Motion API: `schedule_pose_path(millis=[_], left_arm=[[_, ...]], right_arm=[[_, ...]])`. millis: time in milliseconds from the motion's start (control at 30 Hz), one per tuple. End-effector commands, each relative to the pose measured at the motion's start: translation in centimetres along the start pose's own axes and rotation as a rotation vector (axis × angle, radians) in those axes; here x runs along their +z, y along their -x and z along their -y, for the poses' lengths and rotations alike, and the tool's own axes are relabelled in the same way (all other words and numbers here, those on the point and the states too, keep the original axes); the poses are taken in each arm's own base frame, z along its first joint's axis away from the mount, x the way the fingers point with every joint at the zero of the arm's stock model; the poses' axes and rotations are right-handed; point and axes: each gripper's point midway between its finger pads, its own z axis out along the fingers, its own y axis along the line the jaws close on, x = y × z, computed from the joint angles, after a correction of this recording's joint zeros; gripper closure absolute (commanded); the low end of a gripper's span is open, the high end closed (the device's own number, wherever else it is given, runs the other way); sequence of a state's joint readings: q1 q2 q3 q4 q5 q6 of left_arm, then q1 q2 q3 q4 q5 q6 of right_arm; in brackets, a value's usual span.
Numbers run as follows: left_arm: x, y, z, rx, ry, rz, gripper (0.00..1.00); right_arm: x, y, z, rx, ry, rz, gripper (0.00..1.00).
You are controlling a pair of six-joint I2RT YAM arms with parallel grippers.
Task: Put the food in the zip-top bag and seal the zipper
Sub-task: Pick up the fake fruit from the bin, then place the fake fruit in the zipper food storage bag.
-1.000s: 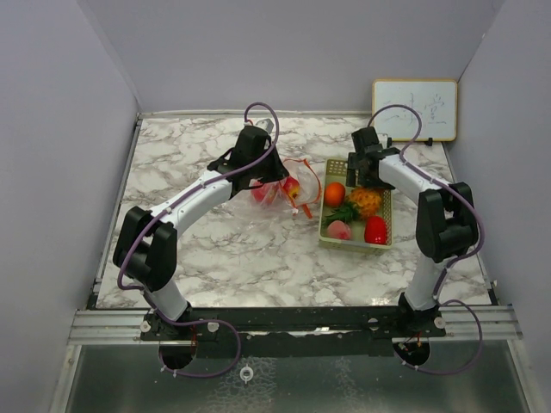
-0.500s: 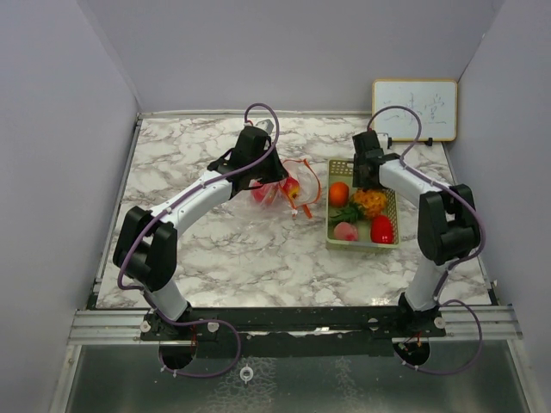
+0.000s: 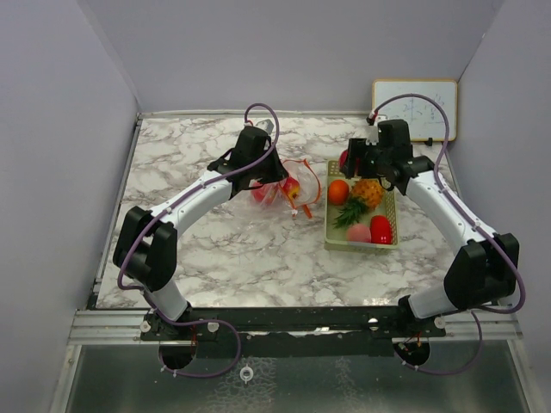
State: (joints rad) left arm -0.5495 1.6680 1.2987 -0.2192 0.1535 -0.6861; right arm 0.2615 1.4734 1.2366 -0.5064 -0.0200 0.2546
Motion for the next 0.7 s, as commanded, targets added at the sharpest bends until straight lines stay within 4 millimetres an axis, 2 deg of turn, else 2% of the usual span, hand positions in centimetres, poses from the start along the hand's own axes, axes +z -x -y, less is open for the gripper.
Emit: schedule_pose_path(millis=[0,133,200,400,567,667], left_arm=[[-0.6,0.5,0.7,-0.003,-0.027,0.005,1.00],[-0.5,0.4,0.9,-0.008,-0.040,0.001,1.00],[-0.5,0.5,1.1,-0.009,-0.045,0.001,1.00],[-0.7,0.9,1.6,0.001,-0.059,0.008,1.00],[-0.9,1.3,2.0,0.001,-0.069,0.014,1.00],[-0.9,1.4,2.1,0.001,-0.073,0.019,1.00]], right_arm=[[-1.8,-0.6,-6.1,-0.051,0.367,-0.018,0.41],[-3.7,-1.1,-12.1,-0.092,0.666,-0.031,0.41],[-3.7,-1.3,-13.8,-0.098,0.722,-0.039,0.41],[-0.7,-2.0,-14.2,-0.037,0.693,-0.067,0.40],[1.7,-4.6,-14.4,-0.062,0.617,-0.160,0.37],[1.9,-5.5,-14.2,-0.055,0.598,-0.181,0.31]])
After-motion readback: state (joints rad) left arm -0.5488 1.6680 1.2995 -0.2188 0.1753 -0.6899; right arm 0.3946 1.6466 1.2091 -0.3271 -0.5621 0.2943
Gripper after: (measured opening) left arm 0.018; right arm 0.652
